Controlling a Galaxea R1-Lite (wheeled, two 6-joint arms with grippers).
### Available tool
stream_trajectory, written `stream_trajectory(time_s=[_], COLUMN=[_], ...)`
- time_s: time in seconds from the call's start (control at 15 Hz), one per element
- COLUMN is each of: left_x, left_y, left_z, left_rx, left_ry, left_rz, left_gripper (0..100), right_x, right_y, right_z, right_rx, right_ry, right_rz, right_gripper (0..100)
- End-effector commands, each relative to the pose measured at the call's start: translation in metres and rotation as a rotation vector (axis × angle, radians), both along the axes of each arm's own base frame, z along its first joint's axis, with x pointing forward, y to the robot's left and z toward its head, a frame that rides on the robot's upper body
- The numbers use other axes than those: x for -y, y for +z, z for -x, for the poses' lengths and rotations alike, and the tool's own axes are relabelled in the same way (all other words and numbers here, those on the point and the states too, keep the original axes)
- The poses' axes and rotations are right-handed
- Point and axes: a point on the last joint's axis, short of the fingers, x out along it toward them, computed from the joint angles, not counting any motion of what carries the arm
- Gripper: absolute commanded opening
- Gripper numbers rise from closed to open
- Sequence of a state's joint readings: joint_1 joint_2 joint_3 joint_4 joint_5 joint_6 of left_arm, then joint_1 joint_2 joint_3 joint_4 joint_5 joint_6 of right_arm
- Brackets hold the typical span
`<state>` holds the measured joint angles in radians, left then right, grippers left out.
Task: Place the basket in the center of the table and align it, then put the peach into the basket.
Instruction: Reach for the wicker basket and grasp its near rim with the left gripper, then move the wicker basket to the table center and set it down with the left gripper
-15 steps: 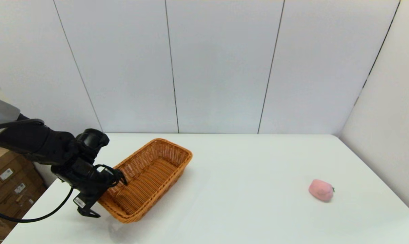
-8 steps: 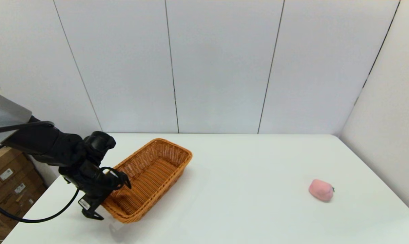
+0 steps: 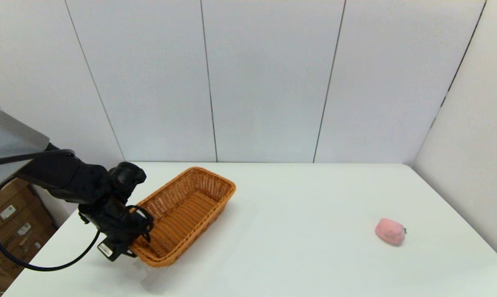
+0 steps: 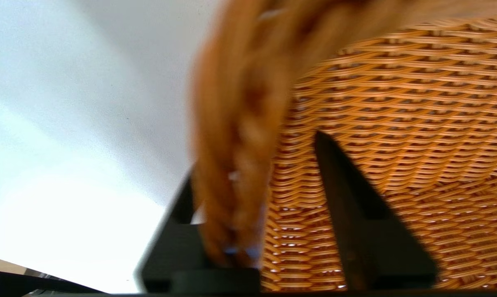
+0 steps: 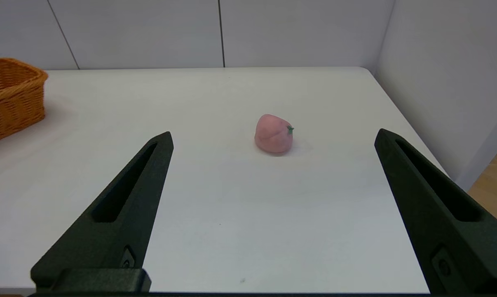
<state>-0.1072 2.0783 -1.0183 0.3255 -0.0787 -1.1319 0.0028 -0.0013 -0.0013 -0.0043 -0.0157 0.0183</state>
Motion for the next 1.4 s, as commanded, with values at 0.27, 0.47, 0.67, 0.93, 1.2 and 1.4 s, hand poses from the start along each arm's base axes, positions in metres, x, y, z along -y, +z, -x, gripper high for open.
stream_trajectory(time_s=[0.27,0.47,0.67,0.93,1.2,1.4], left_x=[0.000,0.011,0.043,0.094,0.130,0.139], left_y=[0.047,0.088,0.097,0.072,0.035,0.024], left_z=[0.011,0.028,0.031,0.008,-0.001,-0.003], left_rx=[0.152,0.299,0.374,0.415,0.347,0.326], left_ry=[-0.043,-0.211,-0.403,-0.668,-0.865,-0.912], left_rz=[0.025,0.091,0.140,0.125,0.129,0.170], left_gripper=[0,0,0,0,0,0], right_x=[0.000,0.000,0.000,0.000,0.000,0.000], right_y=[0.000,0.000,0.000,0.000,0.000,0.000], right_z=[0.000,0.000,0.000,0.000,0.000,0.000], right_rx=[-0.001,-0.001,-0.001,-0.001,-0.001,-0.001], right_ry=[0.001,0.001,0.001,0.001,0.001,0.001], right_rz=[0.000,0.000,0.000,0.000,0.000,0.000], right_gripper=[100,100,100,100,100,100])
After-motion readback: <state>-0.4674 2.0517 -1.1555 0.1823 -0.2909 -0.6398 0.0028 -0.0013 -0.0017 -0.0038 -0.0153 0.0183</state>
